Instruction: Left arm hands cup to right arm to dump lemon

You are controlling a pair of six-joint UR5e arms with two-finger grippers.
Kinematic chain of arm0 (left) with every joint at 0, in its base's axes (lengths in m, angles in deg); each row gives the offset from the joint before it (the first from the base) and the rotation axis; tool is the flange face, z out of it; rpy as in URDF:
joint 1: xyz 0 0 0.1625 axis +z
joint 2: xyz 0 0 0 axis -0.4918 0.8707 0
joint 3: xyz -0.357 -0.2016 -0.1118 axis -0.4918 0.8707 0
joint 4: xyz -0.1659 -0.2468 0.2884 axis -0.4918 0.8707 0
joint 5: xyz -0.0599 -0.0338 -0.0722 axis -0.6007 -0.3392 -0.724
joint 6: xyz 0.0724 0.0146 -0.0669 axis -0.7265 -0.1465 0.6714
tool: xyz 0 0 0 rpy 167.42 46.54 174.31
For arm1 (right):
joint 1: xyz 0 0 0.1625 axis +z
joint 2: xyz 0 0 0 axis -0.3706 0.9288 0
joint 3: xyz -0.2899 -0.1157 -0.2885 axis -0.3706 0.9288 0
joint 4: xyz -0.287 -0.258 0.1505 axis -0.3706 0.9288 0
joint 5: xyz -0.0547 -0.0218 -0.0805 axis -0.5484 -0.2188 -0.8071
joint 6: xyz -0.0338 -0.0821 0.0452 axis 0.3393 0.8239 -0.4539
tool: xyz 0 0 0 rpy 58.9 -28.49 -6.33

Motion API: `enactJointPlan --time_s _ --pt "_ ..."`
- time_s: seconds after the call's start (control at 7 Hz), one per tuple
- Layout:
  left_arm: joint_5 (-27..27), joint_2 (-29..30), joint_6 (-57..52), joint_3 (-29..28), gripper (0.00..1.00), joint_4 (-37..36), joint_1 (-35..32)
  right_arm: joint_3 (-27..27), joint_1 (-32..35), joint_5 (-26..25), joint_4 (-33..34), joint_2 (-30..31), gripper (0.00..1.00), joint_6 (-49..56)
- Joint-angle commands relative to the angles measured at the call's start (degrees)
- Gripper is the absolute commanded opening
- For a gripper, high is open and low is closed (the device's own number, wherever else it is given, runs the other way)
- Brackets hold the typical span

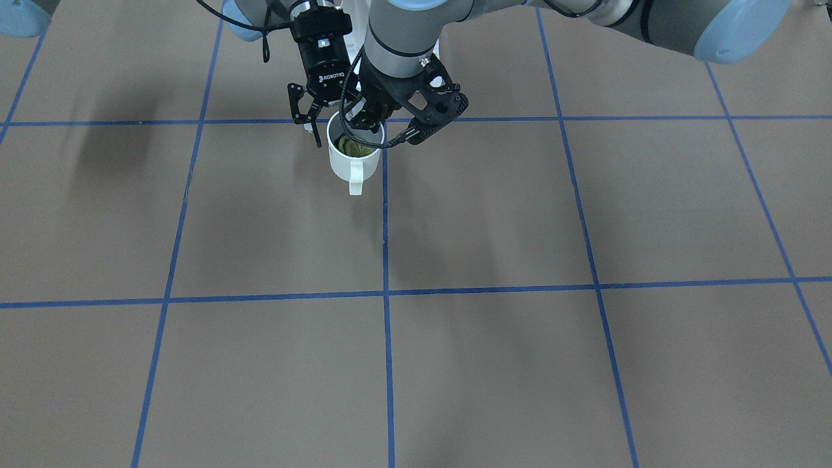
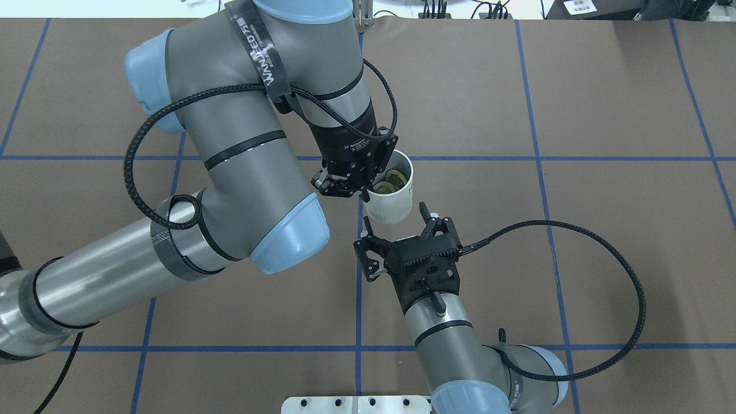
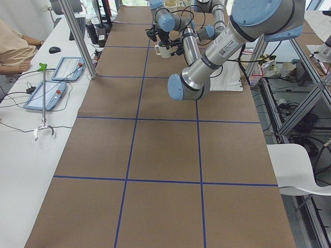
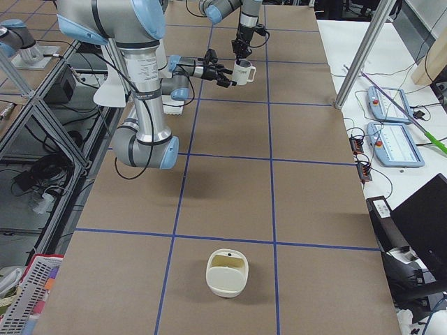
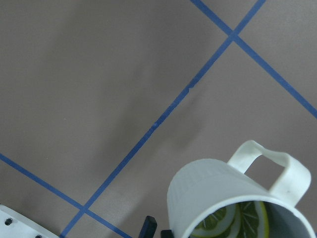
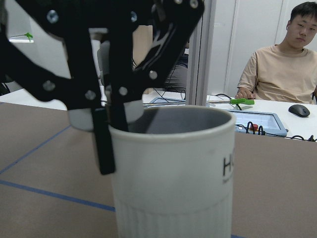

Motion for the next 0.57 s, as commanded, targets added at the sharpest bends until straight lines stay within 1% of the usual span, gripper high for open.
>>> enactJointPlan --time_s 0.0,0.43 --pt "0.0 0.2 0.1 0.0 0.0 0.0 0.7 0.0 -0.1 0.0 0.0 0.0 0.99 0.0" --pt "-0.1 0.1 0.1 0.0 0.0 0.0 1.4 0.0 -0.1 0.0 0.0 0.0 0.99 0.0"
